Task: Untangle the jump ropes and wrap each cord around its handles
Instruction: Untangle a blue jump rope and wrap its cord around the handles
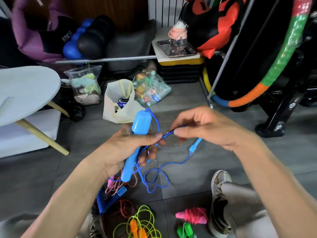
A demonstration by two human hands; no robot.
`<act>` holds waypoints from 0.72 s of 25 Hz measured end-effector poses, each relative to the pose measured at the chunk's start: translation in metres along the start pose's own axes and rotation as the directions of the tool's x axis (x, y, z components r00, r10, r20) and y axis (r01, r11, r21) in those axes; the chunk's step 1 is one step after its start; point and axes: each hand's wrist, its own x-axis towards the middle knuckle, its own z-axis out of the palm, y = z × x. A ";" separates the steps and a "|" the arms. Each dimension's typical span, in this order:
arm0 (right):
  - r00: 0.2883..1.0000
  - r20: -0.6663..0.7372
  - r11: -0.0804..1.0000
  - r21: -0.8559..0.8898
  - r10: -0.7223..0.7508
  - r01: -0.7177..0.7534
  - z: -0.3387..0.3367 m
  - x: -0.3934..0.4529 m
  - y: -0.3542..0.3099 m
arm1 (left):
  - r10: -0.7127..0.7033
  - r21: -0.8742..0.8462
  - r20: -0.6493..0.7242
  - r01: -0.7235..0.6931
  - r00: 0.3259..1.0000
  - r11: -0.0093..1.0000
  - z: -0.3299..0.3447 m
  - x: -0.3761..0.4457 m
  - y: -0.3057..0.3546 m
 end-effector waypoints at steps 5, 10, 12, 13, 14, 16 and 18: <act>0.790 -0.609 0.961 -0.172 0.068 -0.216 -0.059 -0.005 0.033 | 0.032 0.009 0.017 -0.032 0.999 0.999 -0.003 0.005 -0.005; 0.806 -0.575 0.640 -0.674 -0.140 -0.370 -0.022 -0.001 0.025 | -0.008 -0.004 -0.016 0.008 1.000 1.000 0.007 0.009 -0.010; 0.934 -0.354 0.789 -0.585 -0.041 -0.187 0.009 0.000 0.013 | -0.013 -0.074 -0.049 0.009 0.999 0.997 0.005 0.010 -0.010; 0.980 -0.196 0.926 -0.361 0.042 -0.112 0.022 0.001 0.009 | -0.013 -0.106 -0.052 0.008 0.999 0.994 0.004 0.010 -0.009; 0.995 -0.045 0.988 -0.124 0.084 -0.089 0.032 0.002 0.007 | -0.016 -0.130 -0.048 0.009 0.999 0.991 0.003 0.009 -0.008; 0.997 0.054 0.997 0.051 0.054 -0.057 0.037 0.006 0.007 | -0.020 -0.134 -0.037 0.015 0.999 0.991 0.001 0.007 -0.006; 0.999 -0.036 0.998 0.062 -0.007 0.009 0.028 0.010 0.008 | -0.015 -0.080 -0.039 0.012 0.999 0.997 -0.002 0.004 -0.004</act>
